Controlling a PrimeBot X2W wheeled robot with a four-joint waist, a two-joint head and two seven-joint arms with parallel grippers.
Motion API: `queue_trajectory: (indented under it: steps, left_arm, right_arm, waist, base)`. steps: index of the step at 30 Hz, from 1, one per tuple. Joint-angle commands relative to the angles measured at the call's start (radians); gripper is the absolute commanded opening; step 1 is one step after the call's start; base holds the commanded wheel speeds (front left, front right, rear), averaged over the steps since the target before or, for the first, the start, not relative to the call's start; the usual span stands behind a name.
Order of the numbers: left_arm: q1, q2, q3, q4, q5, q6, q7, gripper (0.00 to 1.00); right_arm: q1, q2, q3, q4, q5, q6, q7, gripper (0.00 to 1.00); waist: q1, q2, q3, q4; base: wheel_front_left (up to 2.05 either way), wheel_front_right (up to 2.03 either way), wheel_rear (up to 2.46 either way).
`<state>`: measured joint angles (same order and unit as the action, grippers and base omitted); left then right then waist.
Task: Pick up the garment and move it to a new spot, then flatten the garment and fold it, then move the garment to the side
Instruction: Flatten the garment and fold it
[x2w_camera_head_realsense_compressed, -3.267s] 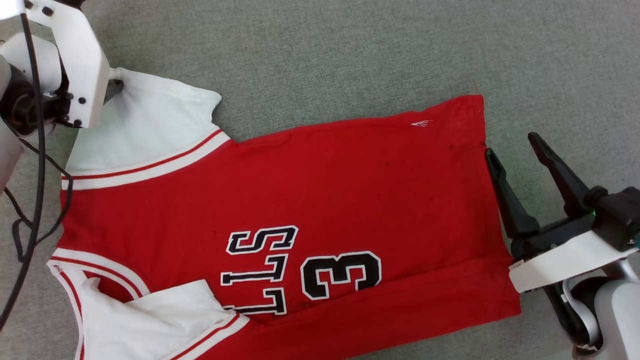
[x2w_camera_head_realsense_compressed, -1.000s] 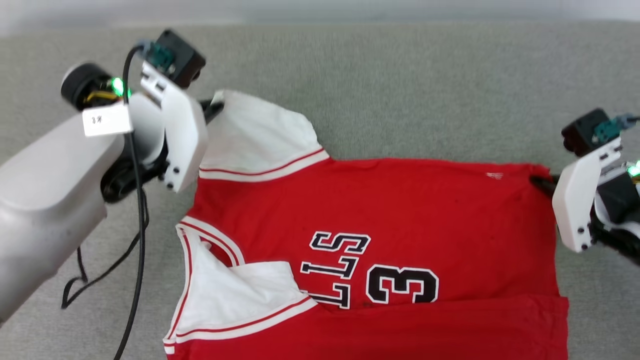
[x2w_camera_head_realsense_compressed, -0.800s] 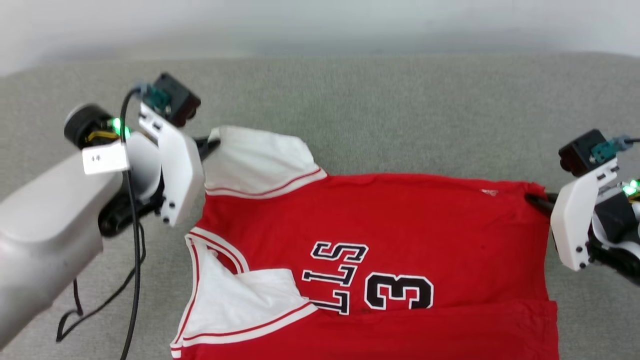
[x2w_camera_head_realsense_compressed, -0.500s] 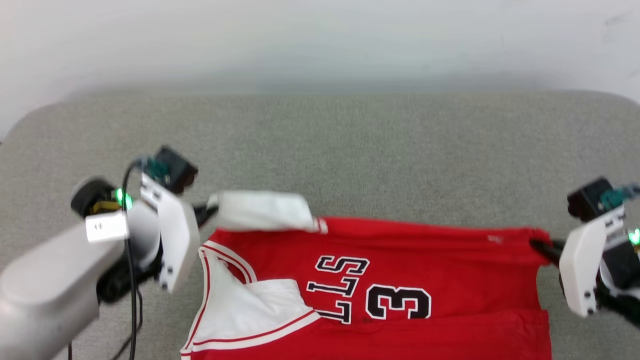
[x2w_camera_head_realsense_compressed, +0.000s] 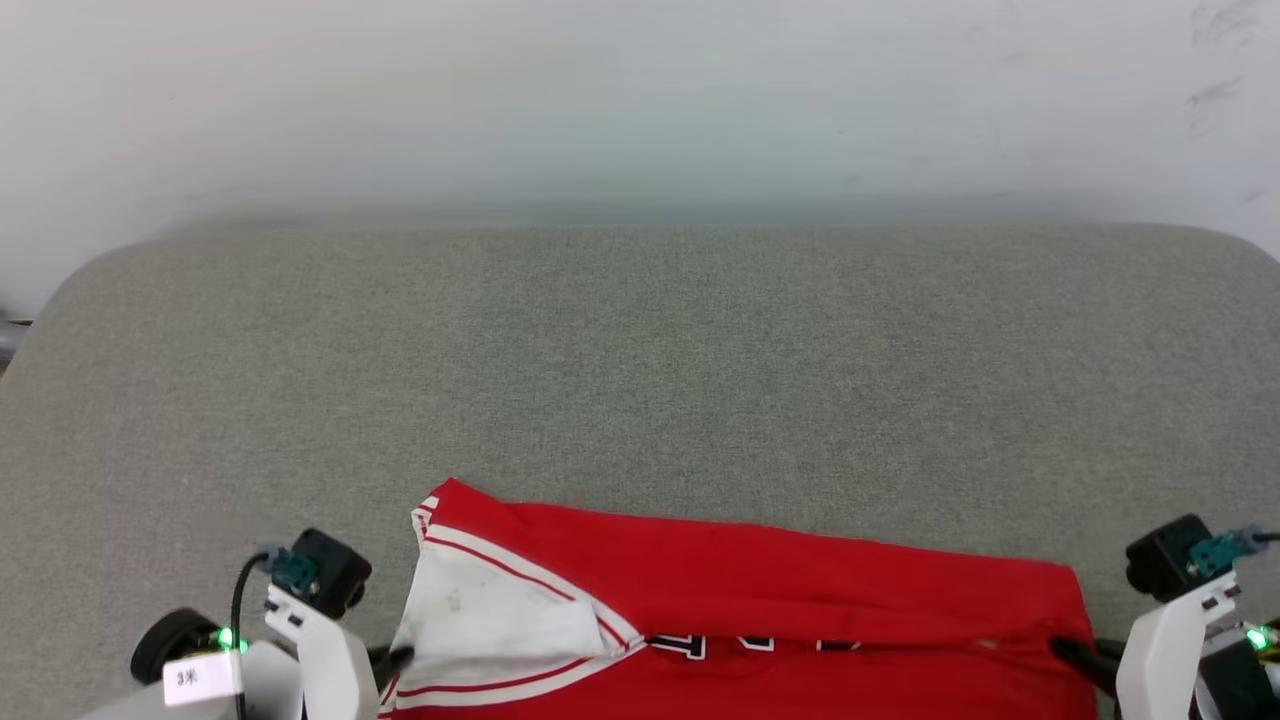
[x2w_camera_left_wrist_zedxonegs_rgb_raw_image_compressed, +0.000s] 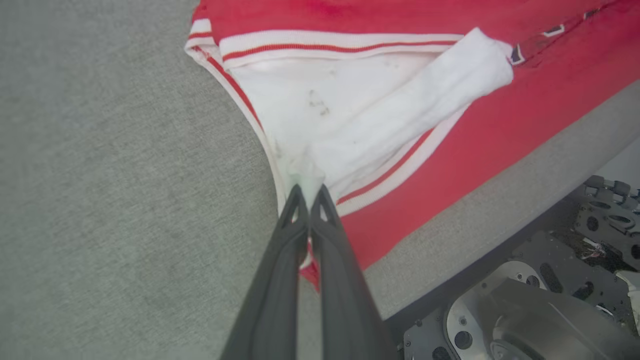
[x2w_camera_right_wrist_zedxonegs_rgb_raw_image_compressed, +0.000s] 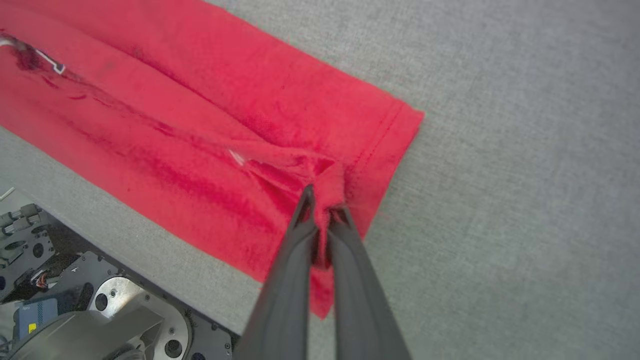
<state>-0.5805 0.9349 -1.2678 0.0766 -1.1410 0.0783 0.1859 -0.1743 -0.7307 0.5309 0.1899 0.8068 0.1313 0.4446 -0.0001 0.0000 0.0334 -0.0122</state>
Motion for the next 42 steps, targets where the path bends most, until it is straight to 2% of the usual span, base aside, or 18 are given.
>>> queue_trajectory:
  steps: [1, 14, 15, 16, 17, 20, 28, 33, 37, 42]
  left_arm:
    - [0.029, 0.001, -0.003, 0.001, -0.001, 0.011, -0.004, 0.0]
    - [0.089, -0.079, -0.002, 0.104, -0.038, 0.006, -0.05, 0.0]
    - [0.092, -0.082, 0.001, 0.113, -0.033, 0.011, -0.062, 0.13]
    - [0.095, -0.083, 0.005, 0.122, -0.03, 0.015, -0.078, 1.0]
    - [0.114, -0.085, 0.037, 0.116, -0.034, 0.043, -0.16, 1.0]
    - [0.133, -0.08, 0.063, 0.099, -0.029, 0.08, -0.232, 1.0]
    - [0.171, -0.07, 0.142, 0.054, 0.031, 0.249, -0.416, 1.0]
    - [0.208, -0.091, 0.228, 0.022, 0.086, 0.348, -0.449, 1.0]
    - [0.266, -0.133, 0.362, -0.026, 0.189, 0.413, -0.452, 1.0]
    - [0.377, -0.205, 0.535, -0.072, 0.35, 0.458, -0.452, 1.0]
  right_arm:
    - [0.033, 0.007, -0.004, -0.006, -0.012, -0.001, 0.012, 0.0]
    - [0.06, 0.09, -0.004, 0.084, -0.03, -0.001, 0.016, 0.01]
    - [0.057, 0.093, -0.007, 0.084, -0.03, -0.001, 0.006, 0.35]
    - [0.054, 0.095, -0.013, 0.082, -0.03, -0.001, -0.006, 1.0]
    - [0.074, 0.085, -0.05, 0.051, -0.034, -0.001, -0.053, 1.0]
    - [0.1, 0.07, -0.09, 0.007, -0.039, -0.001, -0.073, 1.0]
    - [0.145, 0.053, -0.222, -0.118, -0.088, -0.001, -0.036, 1.0]
    - [0.155, 0.061, -0.307, -0.159, -0.123, -0.001, 0.036, 1.0]
    - [0.158, 0.08, -0.366, -0.167, -0.147, -0.001, 0.112, 1.0]
    - [0.164, 0.106, -0.394, -0.165, -0.167, -0.001, 0.213, 1.0]
  waist:
    - [0.0001, 0.0, 0.007, 0.001]
    - [0.0001, 0.0, 0.056, -0.001]
    - [0.0001, 0.0, 0.054, -0.002]
    - [0.0001, 0.0, 0.048, -0.003]
    - [0.0001, 0.0, 0.016, -0.002]
    - [0.0001, 0.0, -0.012, 0.0]
    - [0.0001, 0.0, -0.045, 0.002]
    - [0.0001, 0.0, -0.047, 0.014]
    - [0.0001, 0.0, -0.041, 0.028]
    - [0.0001, 0.0, -0.028, 0.048]
  base:
    - [0.0, 0.0, 0.0]
    - [0.0, 0.0, 0.0]
    - [0.0, 0.0, 0.0]
    - [0.0, 0.0, 0.0]
    - [0.0, 0.0, 0.0]
    - [0.0, 0.0, 0.0]
    - [0.0, 0.0, 0.0]
    - [0.0, 0.0, 0.0]
    - [0.0, 0.0, 0.0]
    - [0.0, 0.0, 0.0]
